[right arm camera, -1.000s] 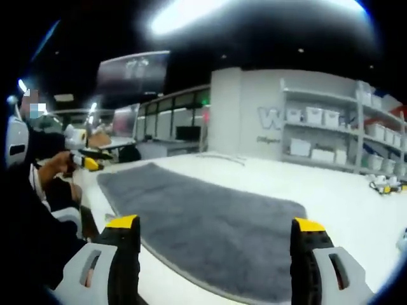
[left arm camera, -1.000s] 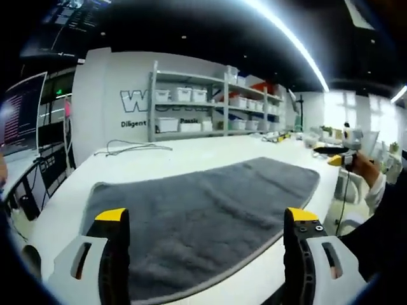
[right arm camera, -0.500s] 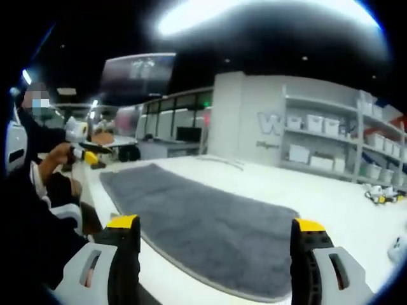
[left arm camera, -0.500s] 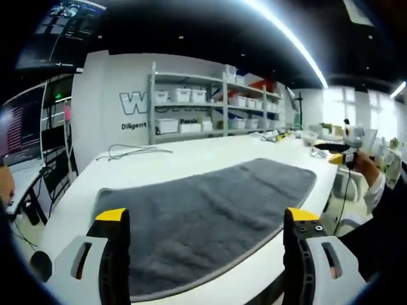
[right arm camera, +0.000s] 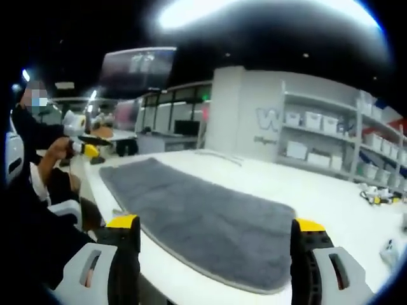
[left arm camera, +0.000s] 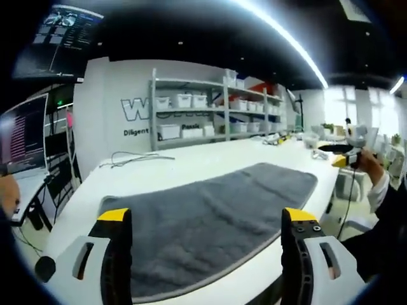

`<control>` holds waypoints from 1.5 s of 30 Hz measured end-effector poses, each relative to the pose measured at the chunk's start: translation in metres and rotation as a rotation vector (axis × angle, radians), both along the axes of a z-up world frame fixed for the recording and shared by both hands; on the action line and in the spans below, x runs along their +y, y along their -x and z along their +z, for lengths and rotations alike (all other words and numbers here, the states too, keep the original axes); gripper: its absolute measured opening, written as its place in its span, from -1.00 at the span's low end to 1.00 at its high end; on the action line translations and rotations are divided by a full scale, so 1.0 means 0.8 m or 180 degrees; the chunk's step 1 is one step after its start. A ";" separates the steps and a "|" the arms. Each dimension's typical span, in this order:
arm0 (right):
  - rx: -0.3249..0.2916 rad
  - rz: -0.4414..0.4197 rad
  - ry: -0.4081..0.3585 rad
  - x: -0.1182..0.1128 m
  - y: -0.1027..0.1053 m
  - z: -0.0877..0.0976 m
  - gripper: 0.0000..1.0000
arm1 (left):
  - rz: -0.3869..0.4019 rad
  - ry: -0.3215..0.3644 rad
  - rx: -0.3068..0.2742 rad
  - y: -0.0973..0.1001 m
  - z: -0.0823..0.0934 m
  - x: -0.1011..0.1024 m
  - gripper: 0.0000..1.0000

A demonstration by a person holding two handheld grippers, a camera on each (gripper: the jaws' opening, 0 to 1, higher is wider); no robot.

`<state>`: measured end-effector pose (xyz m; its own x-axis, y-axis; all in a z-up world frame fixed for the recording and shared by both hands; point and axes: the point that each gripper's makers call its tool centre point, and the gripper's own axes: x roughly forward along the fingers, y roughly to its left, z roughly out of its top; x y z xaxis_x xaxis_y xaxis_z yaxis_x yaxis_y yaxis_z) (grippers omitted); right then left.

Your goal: Open the folded towel by lifting each exposed corner and separating the folded layers until the towel lies flat within the target outline without major curled edges

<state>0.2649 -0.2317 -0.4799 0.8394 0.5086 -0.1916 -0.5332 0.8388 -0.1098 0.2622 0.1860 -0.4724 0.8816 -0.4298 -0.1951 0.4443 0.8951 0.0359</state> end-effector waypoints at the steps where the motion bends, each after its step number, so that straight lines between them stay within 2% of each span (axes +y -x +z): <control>1: -0.0008 -0.0008 -0.0013 -0.002 0.001 0.002 0.99 | 0.0007 -0.0016 0.0017 0.000 -0.001 0.002 0.92; 5: -0.0035 -0.0045 -0.0011 -0.013 0.003 0.007 0.99 | 0.0026 -0.0118 0.0082 0.001 -0.008 0.010 0.94; 8: -0.0019 -0.0027 0.0051 -0.017 0.006 0.005 0.99 | 0.0003 -0.0183 0.0059 0.003 -0.008 0.004 0.94; 15: -0.0004 -0.0036 0.0155 -0.028 0.012 0.002 0.99 | -0.0033 -0.0136 0.0071 0.007 -0.010 -0.002 0.93; 24: -0.0141 -0.0084 0.0195 -0.026 0.010 0.026 0.99 | 0.0051 -0.0148 0.0100 0.018 -0.011 0.013 0.92; 30: -0.0065 -0.0062 0.0303 -0.023 0.014 0.016 0.99 | 0.0091 -0.0151 0.0084 0.022 -0.007 0.021 0.92; 45: -0.0015 -0.0062 0.0311 -0.027 0.017 0.012 0.99 | 0.0114 -0.0095 0.0090 0.027 -0.004 0.024 0.97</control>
<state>0.2510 -0.2532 -0.4701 0.8499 0.4713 -0.2356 -0.5163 0.8341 -0.1940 0.2408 0.2055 -0.4758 0.8903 -0.3916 -0.2324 0.4132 0.9092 0.0507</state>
